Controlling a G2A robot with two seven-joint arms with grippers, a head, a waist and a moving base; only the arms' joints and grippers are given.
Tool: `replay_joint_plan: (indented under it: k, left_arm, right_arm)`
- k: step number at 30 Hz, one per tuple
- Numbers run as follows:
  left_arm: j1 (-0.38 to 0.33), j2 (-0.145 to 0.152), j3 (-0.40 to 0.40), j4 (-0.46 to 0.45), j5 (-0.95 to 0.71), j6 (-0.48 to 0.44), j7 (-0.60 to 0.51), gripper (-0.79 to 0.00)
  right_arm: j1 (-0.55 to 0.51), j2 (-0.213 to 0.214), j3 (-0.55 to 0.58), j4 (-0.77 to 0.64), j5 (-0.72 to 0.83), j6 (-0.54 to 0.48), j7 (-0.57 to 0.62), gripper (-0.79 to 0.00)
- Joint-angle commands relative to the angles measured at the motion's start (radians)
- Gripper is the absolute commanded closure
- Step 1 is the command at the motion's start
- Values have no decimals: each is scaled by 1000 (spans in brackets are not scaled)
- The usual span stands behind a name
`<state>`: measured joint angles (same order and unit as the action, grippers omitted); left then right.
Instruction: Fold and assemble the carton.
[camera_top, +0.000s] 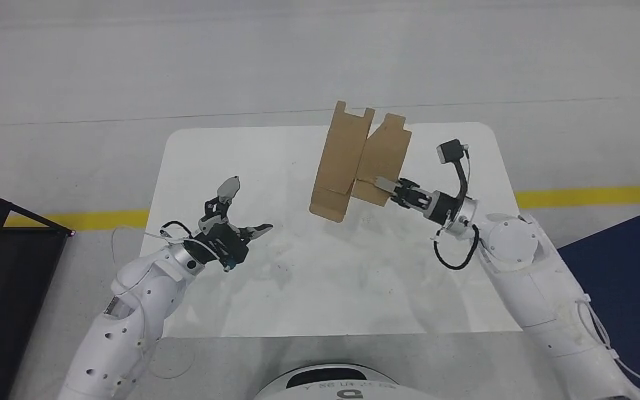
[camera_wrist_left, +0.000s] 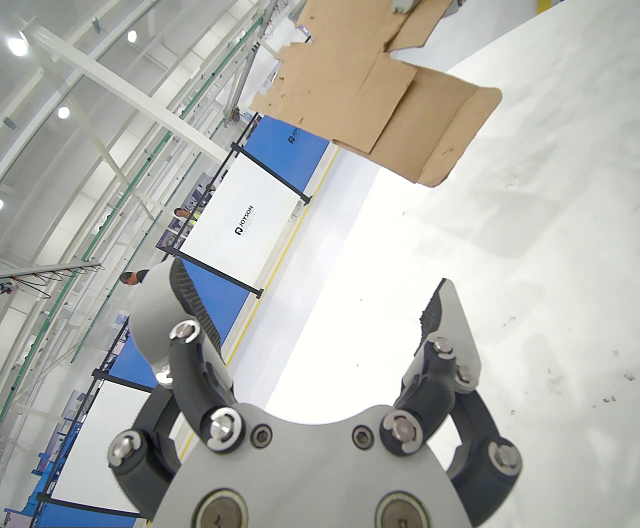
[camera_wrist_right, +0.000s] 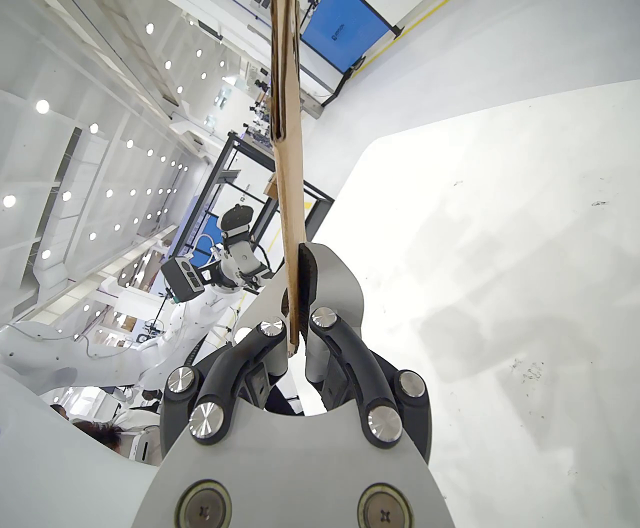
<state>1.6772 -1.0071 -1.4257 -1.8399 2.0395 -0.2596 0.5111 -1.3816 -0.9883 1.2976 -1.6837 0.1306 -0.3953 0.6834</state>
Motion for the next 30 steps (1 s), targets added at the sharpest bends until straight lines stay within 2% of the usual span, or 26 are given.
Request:
replay_joint_plan:
  k: [1, 9, 12, 15, 19, 23, 25, 30]
  left_arm:
    - [0, 0, 0, 0, 0, 0, 0, -785]
    - [0, 0, 0, 0, 0, 0, 0, -785]
    - [-16, -3, -8, 26, -60, -2, 4, -785]
    - [-65, -4, -28, 103, -205, -78, 86, -785]
    - [-169, -4, -34, 234, -356, -236, 182, -785]
    - [-291, -7, 20, 363, -487, -497, 245, -785]
    - [-342, -11, 45, 402, -501, -526, 227, -785]
    - [-348, -11, 47, 408, -498, -521, 218, -785]
  right_arm:
    - [1, 0, -1, 1, 0, 1, 1, 0]
    - [1, 0, -1, 1, 0, 1, 1, 0]
    - [-1, 3, -4, -30, -68, -3, 26, 0]
    - [-15, 8, 5, -61, -124, -24, 59, 0]
    - [-26, 16, 1, -107, -226, -31, 128, 0]
    - [-37, 18, -9, -139, -268, -24, 144, 0]
    - [-44, 19, -10, -151, -283, -22, 141, 0]
    - [-51, 20, -1, -163, -300, -17, 125, 0]
